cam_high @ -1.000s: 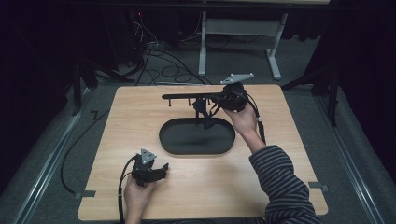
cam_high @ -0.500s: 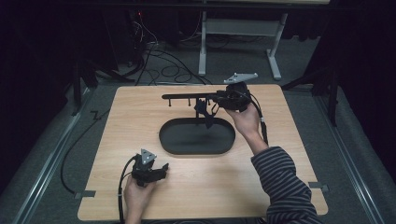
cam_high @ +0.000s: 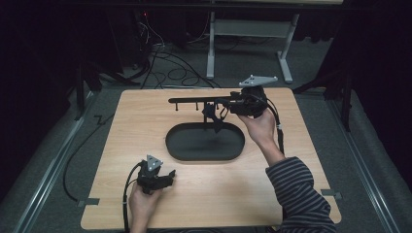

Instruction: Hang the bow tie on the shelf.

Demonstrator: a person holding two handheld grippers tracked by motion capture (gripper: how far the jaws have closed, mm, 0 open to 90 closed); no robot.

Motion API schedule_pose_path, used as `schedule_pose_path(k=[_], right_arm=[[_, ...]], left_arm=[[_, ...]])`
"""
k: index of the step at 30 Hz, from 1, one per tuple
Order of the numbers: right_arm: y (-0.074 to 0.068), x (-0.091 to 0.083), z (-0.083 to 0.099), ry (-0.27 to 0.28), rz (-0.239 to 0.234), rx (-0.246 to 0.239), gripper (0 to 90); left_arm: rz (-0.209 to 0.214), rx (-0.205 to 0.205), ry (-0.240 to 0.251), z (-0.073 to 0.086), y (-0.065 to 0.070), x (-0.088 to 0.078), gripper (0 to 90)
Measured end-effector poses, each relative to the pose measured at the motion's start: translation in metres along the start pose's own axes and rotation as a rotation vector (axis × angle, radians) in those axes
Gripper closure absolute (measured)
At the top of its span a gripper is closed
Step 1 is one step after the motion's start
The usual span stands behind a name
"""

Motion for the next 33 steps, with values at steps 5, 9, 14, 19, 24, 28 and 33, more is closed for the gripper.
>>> schedule_pose_path(k=[5,9,14,19,24,28,33], right_arm=[[0.002,-0.005,0.007,0.005,-0.006,0.015,53.0],[0.006,-0.015,0.013,0.024,-0.015,0.036,52.2],[0.007,-0.022,0.017,0.037,-0.023,0.046,51.6],[0.009,-0.031,0.023,0.053,-0.031,0.061,51.3],[0.009,-0.036,0.028,0.061,-0.034,0.063,51.2],[0.008,-0.038,0.032,0.061,-0.042,0.069,51.2],[0.008,-0.040,0.038,0.061,-0.043,0.079,51.1]], left_arm=[[0.000,-0.001,0.000,0.000,0.000,0.000,27.3],[0.000,0.000,0.000,0.000,0.000,0.000,27.3],[0.000,-0.001,0.000,0.000,0.000,0.000,27.3],[0.000,-0.001,0.000,0.000,0.000,0.000,27.2],[0.001,-0.001,0.000,0.000,0.000,0.000,27.2],[0.001,-0.001,0.000,0.000,0.000,0.000,27.2],[0.001,-0.001,-0.001,0.000,0.000,0.000,27.2]])
Point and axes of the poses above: each handheld gripper's, and its own axes: x roughly forward along the jaws, z roughly out of its underside, y roughly to its right, the point moved 8 cm from there along x, roughly forward along the jaws, and after that the axes turned 6 degrees about -y, right-handed, at the moved point
